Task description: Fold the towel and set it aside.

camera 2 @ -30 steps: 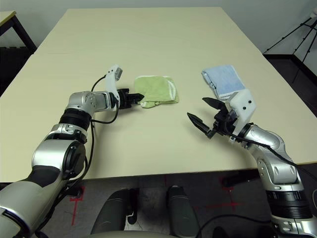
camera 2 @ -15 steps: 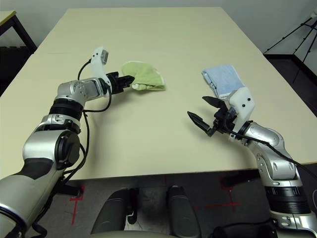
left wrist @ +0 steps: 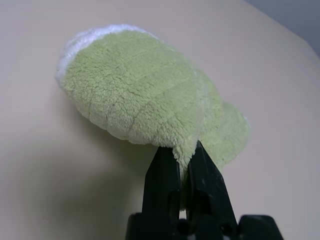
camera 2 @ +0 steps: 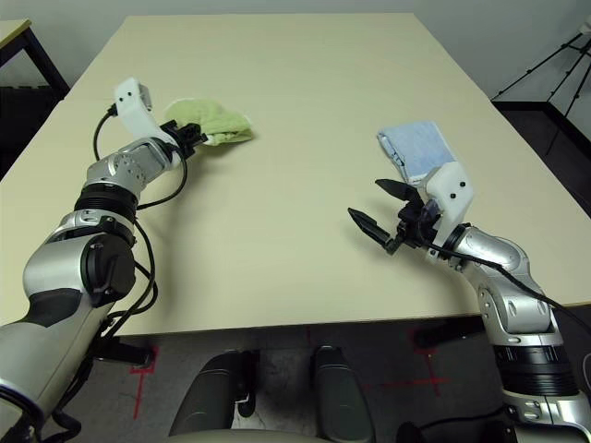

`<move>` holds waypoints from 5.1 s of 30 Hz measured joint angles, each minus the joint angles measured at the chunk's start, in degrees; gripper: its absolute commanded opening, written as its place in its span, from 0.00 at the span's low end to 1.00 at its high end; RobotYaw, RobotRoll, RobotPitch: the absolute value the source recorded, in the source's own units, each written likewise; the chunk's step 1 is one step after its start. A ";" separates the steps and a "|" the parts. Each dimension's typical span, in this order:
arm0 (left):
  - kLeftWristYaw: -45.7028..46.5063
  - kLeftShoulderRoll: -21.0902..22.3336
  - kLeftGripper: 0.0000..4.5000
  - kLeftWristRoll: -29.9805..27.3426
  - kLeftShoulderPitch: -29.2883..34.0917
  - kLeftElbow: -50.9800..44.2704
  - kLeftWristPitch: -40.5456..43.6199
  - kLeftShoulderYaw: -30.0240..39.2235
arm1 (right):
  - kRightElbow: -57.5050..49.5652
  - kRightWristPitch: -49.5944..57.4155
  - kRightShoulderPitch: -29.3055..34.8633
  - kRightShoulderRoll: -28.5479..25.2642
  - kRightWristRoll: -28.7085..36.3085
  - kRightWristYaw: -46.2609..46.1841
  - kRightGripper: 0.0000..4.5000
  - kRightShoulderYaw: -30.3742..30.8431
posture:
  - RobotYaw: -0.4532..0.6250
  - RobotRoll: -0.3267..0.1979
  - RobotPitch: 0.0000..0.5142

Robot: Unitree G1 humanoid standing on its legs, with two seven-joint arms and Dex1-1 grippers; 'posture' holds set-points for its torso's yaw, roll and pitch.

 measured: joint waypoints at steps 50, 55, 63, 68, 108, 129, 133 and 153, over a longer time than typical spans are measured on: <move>31.39 -5.23 0.00 2.02 14.94 -31.39 23.26 2.12 | 1.41 0.04 -1.62 0.22 -0.08 1.26 1.00 0.32 | 0.43 0.62 0.24; 31.83 -5.53 0.00 1.99 15.23 -31.42 23.75 2.96 | 1.40 0.14 -1.32 0.22 -0.08 1.24 1.00 0.31 | 0.43 0.62 0.24; 32.40 -7.10 0.00 1.96 15.22 -31.92 23.93 3.18 | 1.40 0.17 -1.22 0.22 -0.08 1.20 1.00 0.31 | 0.42 0.62 0.24; 32.41 -7.55 0.00 1.95 15.21 -31.92 23.81 3.21 | 1.40 0.18 -1.22 0.22 -0.08 1.20 1.00 0.31 | 0.42 0.62 0.24; 2.31 -4.49 0.99 1.13 18.66 -49.70 19.23 -10.45 | 8.29 -0.08 -19.71 8.87 -3.74 -11.02 1.00 0.99 | 0.45 0.62 0.15; -5.42 1.67 0.99 4.76 22.98 -29.31 -8.73 -8.72 | 30.41 -12.88 -21.43 11.90 -9.27 -32.56 1.00 -8.08 | 0.43 0.62 0.10; -4.99 1.51 0.99 4.68 23.29 -28.53 -9.75 -8.43 | 28.81 -12.89 -18.41 12.61 -6.57 -31.70 1.00 -9.52 | 0.43 0.62 0.09; -1.76 2.15 0.99 5.40 29.06 -27.96 -13.85 -8.09 | 27.07 -12.76 -14.86 12.68 -4.52 -29.53 1.00 -9.65 | 0.43 0.62 0.12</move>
